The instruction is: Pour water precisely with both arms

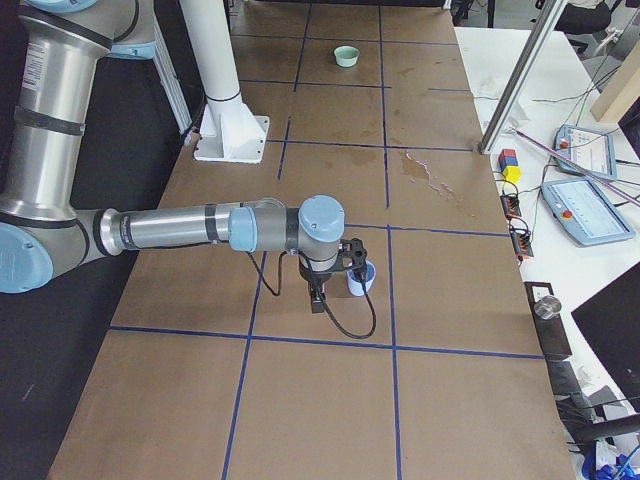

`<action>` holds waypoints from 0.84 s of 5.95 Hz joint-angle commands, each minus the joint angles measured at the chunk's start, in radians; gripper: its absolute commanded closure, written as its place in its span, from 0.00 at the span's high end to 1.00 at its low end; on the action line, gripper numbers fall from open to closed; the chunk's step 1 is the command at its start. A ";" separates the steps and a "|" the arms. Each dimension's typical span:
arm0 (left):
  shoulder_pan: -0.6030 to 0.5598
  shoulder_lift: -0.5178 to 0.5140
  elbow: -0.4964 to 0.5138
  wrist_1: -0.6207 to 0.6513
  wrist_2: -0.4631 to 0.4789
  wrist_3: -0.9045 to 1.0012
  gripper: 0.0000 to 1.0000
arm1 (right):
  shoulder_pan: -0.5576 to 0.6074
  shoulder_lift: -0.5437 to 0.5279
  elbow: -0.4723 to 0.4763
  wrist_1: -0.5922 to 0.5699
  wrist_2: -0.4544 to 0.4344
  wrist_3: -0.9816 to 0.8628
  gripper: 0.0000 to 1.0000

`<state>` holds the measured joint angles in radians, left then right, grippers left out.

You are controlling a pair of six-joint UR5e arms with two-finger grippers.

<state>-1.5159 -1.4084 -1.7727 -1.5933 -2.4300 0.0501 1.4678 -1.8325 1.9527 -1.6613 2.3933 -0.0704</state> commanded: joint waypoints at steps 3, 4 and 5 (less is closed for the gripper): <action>0.002 0.014 0.008 -0.007 -0.014 -0.006 1.00 | 0.000 -0.002 -0.003 0.000 -0.006 -0.002 1.00; 0.002 0.002 0.009 -0.007 -0.020 -0.010 1.00 | 0.000 -0.001 -0.003 0.000 -0.005 0.000 1.00; 0.003 -0.006 0.013 0.004 -0.021 -0.006 1.00 | 0.000 0.002 0.003 0.003 -0.002 0.001 1.00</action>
<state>-1.5138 -1.4065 -1.7636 -1.5963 -2.4488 0.0425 1.4680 -1.8325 1.9515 -1.6603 2.3889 -0.0706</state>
